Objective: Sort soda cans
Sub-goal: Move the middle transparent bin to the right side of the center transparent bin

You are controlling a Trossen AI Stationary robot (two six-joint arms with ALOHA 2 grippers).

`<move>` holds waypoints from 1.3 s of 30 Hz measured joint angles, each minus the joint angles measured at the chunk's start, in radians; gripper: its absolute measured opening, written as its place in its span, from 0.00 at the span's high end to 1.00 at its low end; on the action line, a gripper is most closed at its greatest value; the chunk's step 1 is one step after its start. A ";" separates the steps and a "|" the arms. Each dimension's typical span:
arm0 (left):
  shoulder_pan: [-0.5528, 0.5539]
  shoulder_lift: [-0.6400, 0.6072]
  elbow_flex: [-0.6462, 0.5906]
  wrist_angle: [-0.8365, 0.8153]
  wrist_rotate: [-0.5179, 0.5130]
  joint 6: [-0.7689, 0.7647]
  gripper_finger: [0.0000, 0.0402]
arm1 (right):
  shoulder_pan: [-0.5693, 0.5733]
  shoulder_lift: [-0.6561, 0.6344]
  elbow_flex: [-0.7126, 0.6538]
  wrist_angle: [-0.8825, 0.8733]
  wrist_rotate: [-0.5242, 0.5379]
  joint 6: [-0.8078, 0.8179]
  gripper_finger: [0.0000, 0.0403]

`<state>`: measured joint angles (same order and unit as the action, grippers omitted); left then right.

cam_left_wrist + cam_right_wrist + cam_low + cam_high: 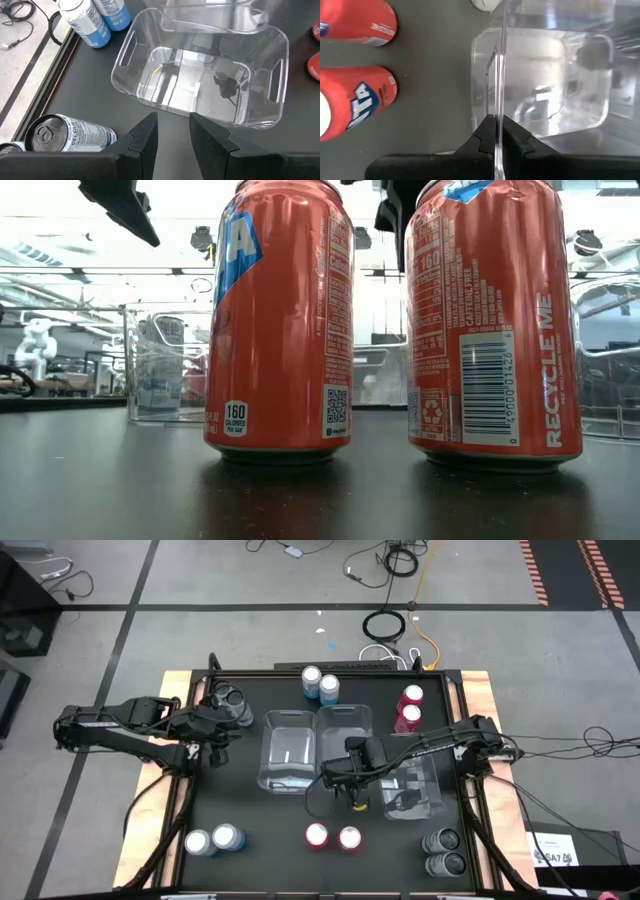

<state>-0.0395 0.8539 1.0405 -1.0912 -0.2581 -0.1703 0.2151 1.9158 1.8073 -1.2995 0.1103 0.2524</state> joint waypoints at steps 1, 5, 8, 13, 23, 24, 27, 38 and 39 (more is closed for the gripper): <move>0.000 0.000 0.000 0.000 0.004 0.000 0.69 | -0.003 0.000 -0.016 0.007 -0.004 0.014 1.00; 0.000 0.000 0.000 0.000 0.031 -0.005 0.69 | -0.005 0.001 -0.066 0.036 -0.007 0.024 1.00; 0.000 0.000 0.000 0.000 0.045 -0.005 0.69 | 0.002 0.001 -0.084 0.097 -0.015 0.021 1.00; 0.000 0.000 0.000 0.000 0.046 -0.006 0.69 | 0.010 0.001 -0.091 0.131 -0.032 -0.021 1.00; 0.000 0.000 0.000 0.001 0.046 -0.008 0.69 | 0.010 0.001 -0.091 0.104 -0.033 -0.056 1.00; 0.000 0.000 0.000 0.000 0.046 -0.007 0.69 | 0.009 0.001 -0.091 0.104 -0.033 -0.056 1.00; 0.000 0.000 0.000 0.000 0.046 -0.007 0.69 | 0.009 0.001 -0.091 0.105 -0.033 -0.055 0.99; 0.000 0.000 0.000 0.001 0.046 -0.007 0.69 | 0.014 0.001 -0.091 0.114 -0.033 -0.056 0.94; 0.000 0.000 0.000 0.001 0.046 -0.006 0.69 | 0.014 0.001 -0.091 0.114 -0.033 -0.056 0.94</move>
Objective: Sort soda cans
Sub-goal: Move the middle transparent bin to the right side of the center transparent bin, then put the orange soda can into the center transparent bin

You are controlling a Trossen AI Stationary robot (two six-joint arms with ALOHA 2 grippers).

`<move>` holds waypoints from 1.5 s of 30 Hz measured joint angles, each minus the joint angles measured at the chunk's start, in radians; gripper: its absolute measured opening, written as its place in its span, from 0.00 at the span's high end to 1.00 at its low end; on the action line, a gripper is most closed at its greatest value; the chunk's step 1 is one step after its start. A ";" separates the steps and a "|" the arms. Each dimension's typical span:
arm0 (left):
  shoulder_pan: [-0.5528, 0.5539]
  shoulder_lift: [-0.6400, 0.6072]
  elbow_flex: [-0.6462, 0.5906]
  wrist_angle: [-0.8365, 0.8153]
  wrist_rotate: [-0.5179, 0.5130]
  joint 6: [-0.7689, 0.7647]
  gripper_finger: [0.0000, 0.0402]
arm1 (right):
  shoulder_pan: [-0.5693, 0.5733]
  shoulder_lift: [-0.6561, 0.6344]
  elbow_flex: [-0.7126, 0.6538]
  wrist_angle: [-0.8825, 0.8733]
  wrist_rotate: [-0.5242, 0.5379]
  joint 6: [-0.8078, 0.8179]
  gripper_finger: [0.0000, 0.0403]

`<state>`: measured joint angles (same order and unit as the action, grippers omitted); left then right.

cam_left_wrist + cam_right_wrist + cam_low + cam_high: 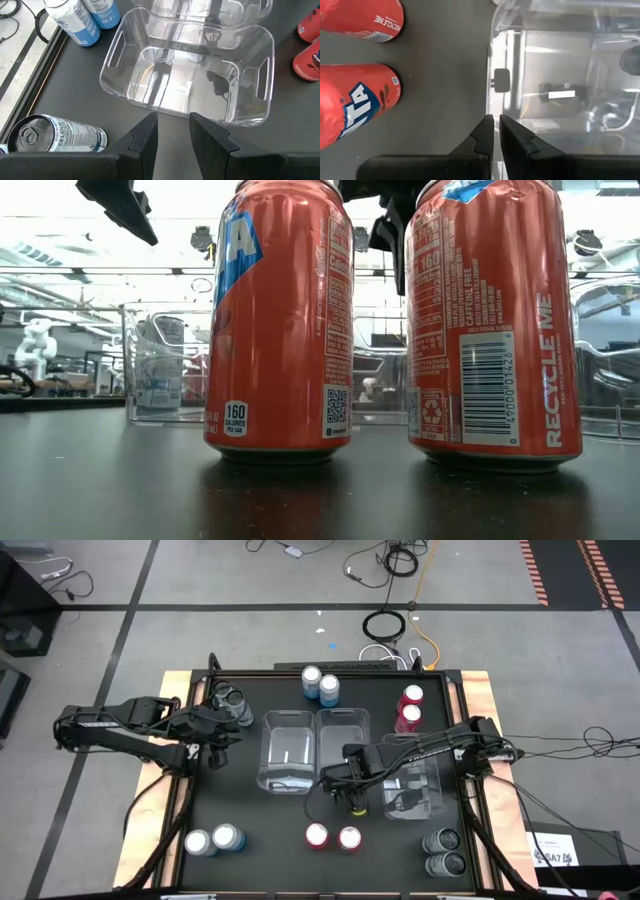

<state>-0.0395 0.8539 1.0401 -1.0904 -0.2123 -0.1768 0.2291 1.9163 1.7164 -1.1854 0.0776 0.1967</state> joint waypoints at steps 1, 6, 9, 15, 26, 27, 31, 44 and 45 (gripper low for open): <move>0.000 0.000 0.000 0.000 0.000 0.000 0.69 | 0.000 0.000 0.000 0.000 0.000 0.000 0.94; 0.000 0.000 0.000 0.000 0.000 0.000 0.69 | 0.000 0.000 0.000 -0.001 -0.001 0.002 0.94; 0.000 0.000 0.000 0.000 0.000 0.000 0.69 | 0.000 0.000 0.027 -0.040 -0.002 0.037 0.94; 0.000 0.000 0.000 0.008 0.000 0.001 0.69 | 0.000 -0.027 0.122 -0.074 0.002 0.108 0.94; 0.000 0.000 0.000 0.010 0.000 0.000 0.69 | 0.015 -0.151 0.134 -0.244 0.246 0.515 0.88; 0.000 0.000 0.000 0.010 0.000 0.000 0.69 | 0.017 -0.157 0.134 -0.273 0.261 0.558 0.86; 0.000 0.000 0.000 0.010 0.017 -0.001 0.69 | 0.038 -0.163 0.118 -0.381 0.303 0.734 0.76; -0.001 0.002 0.000 0.024 0.056 -0.027 0.69 | 0.137 -0.202 -0.122 -0.359 0.311 1.478 0.41; -0.001 0.003 0.000 0.028 0.056 -0.027 0.69 | 0.144 -0.199 -0.141 -0.334 0.309 1.532 0.39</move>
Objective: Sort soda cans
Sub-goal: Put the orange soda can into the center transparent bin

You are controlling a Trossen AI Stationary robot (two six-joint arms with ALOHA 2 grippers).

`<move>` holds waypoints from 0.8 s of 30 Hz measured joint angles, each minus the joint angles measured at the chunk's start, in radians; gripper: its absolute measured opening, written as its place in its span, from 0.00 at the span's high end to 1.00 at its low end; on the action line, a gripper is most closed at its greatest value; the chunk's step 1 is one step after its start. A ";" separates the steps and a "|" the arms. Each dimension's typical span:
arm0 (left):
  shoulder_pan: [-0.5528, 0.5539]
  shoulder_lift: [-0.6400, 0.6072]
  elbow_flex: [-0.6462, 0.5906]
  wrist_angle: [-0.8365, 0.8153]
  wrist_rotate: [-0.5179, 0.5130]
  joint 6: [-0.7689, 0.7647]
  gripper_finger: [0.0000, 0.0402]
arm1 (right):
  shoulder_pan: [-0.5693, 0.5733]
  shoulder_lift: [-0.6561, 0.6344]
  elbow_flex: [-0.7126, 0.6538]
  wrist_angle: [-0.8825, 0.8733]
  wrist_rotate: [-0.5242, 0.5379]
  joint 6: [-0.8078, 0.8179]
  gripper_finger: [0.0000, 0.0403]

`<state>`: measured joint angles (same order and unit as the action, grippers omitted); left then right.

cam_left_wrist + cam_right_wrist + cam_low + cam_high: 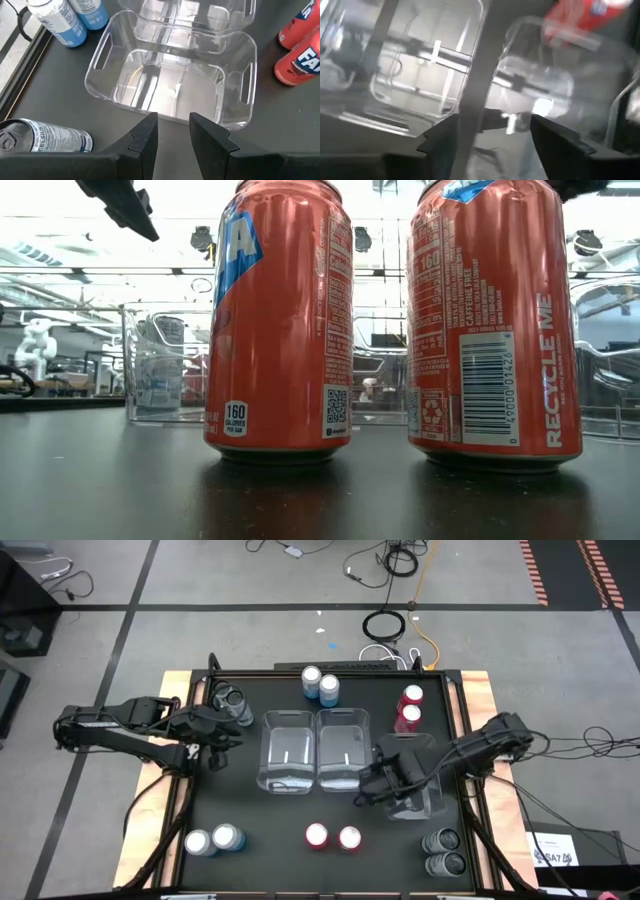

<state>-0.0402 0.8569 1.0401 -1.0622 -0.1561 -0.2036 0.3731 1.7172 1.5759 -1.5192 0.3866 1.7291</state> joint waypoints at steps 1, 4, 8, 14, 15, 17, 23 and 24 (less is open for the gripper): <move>0.000 0.000 0.000 0.007 0.000 0.000 0.69 | 0.006 0.001 -0.017 0.028 0.000 0.042 0.38; 0.001 0.000 0.000 0.016 0.000 0.000 0.69 | 0.015 0.002 -0.041 0.104 -0.012 0.103 0.36; 0.001 0.000 0.000 0.016 0.000 0.000 0.69 | 0.015 0.001 -0.039 0.149 -0.006 0.207 0.36; 0.001 0.000 0.000 0.042 0.000 0.000 0.69 | 0.015 -0.002 0.008 0.078 -0.003 0.243 0.37; 0.001 0.000 0.000 0.043 0.000 0.000 0.69 | 0.015 -0.002 0.020 0.042 -0.009 0.244 0.37; 0.001 0.000 0.000 0.045 0.000 -0.001 0.69 | 0.006 -0.010 0.038 -0.048 -0.046 0.238 0.37; 0.001 0.001 0.000 0.079 0.000 -0.001 0.69 | -0.115 -0.188 -0.073 -0.053 -0.014 0.068 0.37; 0.001 0.001 0.000 0.089 0.000 -0.001 0.69 | -0.148 -0.231 -0.107 -0.049 -0.005 0.032 0.37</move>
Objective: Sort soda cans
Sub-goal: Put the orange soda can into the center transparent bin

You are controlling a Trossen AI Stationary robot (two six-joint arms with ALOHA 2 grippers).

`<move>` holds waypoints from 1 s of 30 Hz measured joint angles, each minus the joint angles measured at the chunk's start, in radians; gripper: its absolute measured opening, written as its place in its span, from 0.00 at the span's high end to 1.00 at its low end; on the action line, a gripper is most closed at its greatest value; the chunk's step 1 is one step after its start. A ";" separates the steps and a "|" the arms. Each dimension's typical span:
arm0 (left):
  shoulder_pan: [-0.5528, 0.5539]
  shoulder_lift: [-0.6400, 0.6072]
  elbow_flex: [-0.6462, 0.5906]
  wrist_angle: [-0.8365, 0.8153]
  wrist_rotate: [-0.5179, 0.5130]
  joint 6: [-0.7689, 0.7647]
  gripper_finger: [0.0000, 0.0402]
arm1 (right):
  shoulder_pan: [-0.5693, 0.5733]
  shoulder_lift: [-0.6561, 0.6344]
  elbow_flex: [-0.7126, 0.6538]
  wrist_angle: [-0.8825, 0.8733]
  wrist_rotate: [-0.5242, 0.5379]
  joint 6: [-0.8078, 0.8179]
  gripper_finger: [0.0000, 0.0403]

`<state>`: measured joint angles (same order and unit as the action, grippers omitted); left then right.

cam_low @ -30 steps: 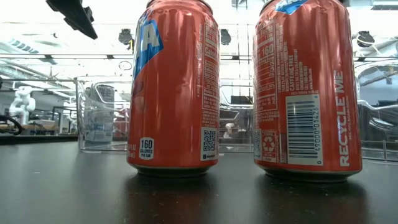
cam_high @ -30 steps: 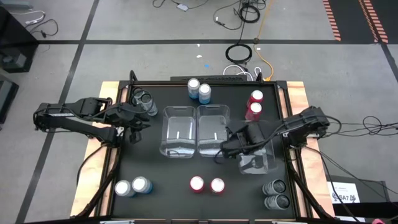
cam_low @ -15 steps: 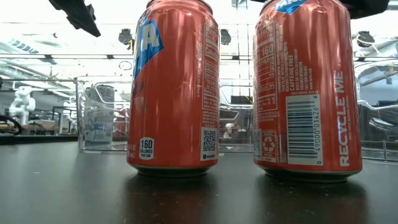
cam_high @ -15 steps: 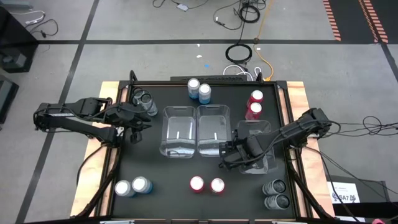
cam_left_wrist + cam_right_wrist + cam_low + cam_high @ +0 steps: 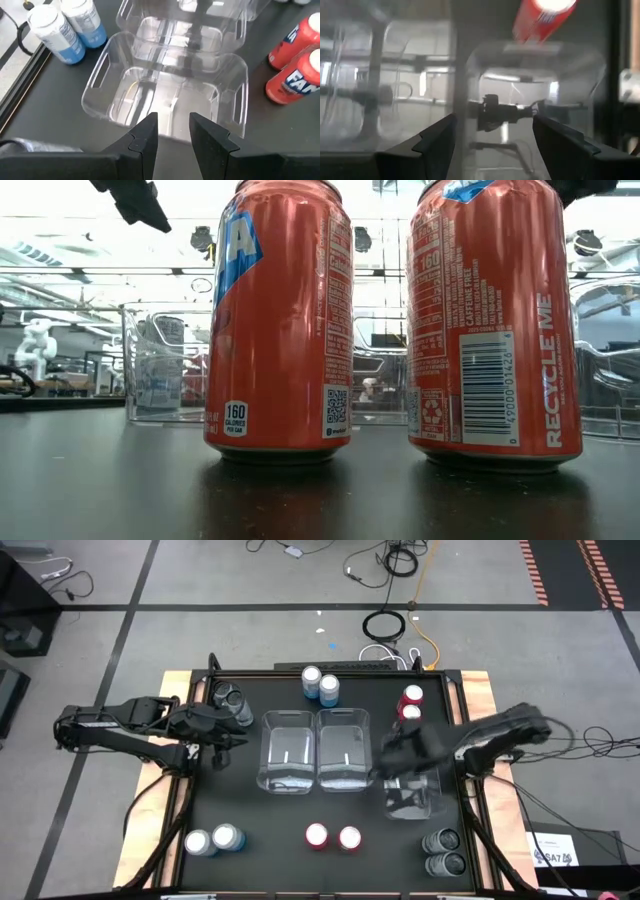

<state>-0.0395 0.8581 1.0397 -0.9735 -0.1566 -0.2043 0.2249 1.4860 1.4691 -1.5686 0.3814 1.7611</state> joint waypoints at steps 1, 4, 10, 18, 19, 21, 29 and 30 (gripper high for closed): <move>0.000 0.000 0.000 0.015 0.000 0.000 0.69 | -0.031 -0.045 -0.037 0.001 0.010 -0.031 0.37; 0.000 0.000 0.000 0.037 -0.003 0.000 0.69 | -0.129 -0.173 -0.115 -0.002 0.033 -0.120 0.37; 0.000 0.000 0.000 0.052 -0.086 0.001 0.69 | -0.334 -0.395 -0.221 0.002 0.076 -0.277 0.38; 0.000 0.000 0.000 0.051 -0.168 0.002 0.69 | -0.515 -0.445 -0.333 0.280 0.005 -0.548 0.38; 0.000 0.000 0.000 0.051 -0.172 0.002 0.69 | -0.520 -0.433 -0.338 0.294 0.005 -0.573 0.38; 0.000 0.000 0.000 0.051 -0.175 0.002 0.69 | -0.525 -0.417 -0.341 0.296 0.019 -0.587 0.38; 0.000 0.000 0.000 0.049 -0.170 0.002 0.69 | -0.525 -0.397 -0.341 0.292 0.033 -0.597 0.38; 0.000 0.000 0.000 0.049 -0.169 0.002 0.69 | -0.525 -0.397 -0.341 0.293 0.035 -0.605 0.38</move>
<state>-0.0395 0.8581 1.0397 -0.9249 -0.3254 -0.2024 -0.3004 1.0885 1.1282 -1.2760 0.4168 1.1566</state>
